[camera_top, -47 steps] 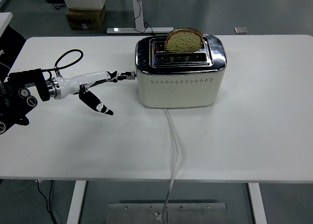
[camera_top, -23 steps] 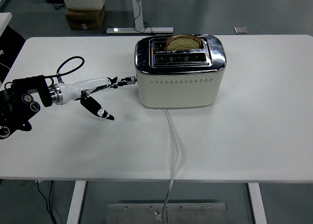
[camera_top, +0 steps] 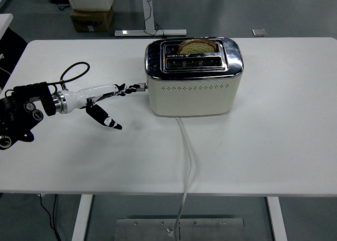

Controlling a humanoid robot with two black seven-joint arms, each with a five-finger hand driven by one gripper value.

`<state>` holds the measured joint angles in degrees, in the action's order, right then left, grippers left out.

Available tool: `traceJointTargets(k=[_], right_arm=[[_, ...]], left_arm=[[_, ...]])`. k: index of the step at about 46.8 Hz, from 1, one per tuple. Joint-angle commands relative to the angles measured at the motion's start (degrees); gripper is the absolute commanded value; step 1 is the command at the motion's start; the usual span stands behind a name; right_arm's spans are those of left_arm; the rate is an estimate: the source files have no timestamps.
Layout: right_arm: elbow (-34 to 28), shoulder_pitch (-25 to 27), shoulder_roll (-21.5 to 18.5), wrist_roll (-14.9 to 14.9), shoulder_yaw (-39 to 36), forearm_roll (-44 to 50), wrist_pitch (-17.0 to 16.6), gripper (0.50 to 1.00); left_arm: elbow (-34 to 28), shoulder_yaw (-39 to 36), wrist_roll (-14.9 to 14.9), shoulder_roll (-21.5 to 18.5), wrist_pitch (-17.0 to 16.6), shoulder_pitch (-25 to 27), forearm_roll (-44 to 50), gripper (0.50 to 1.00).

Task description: Press down toaster

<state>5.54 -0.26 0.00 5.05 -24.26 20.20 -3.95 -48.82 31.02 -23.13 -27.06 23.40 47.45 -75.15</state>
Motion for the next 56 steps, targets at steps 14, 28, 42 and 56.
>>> traceJointTargets(k=[14,28,42,56], right_arm=[[0.0,0.0,0.0,0.0,0.0,0.0,0.0,0.998],[0.0,0.0,0.0,0.0,0.0,0.0,0.0,1.000],[0.0,0.0,0.0,0.0,0.0,0.0,0.0,0.998],[0.0,0.0,0.0,0.0,0.0,0.0,0.0,0.998]], left_arm=[[0.9,-0.1,-0.1,0.7,0.0,-0.5,0.4,1.000],[1.1,-0.1,-0.1,1.0,0.0,-2.1,1.0,1.000],[2.8,-0.1,-0.1,1.0,0.0,-3.2,1.4,1.000],[2.8,-0.2,-0.1,0.3,0.0,-3.4,6.0,1.000]])
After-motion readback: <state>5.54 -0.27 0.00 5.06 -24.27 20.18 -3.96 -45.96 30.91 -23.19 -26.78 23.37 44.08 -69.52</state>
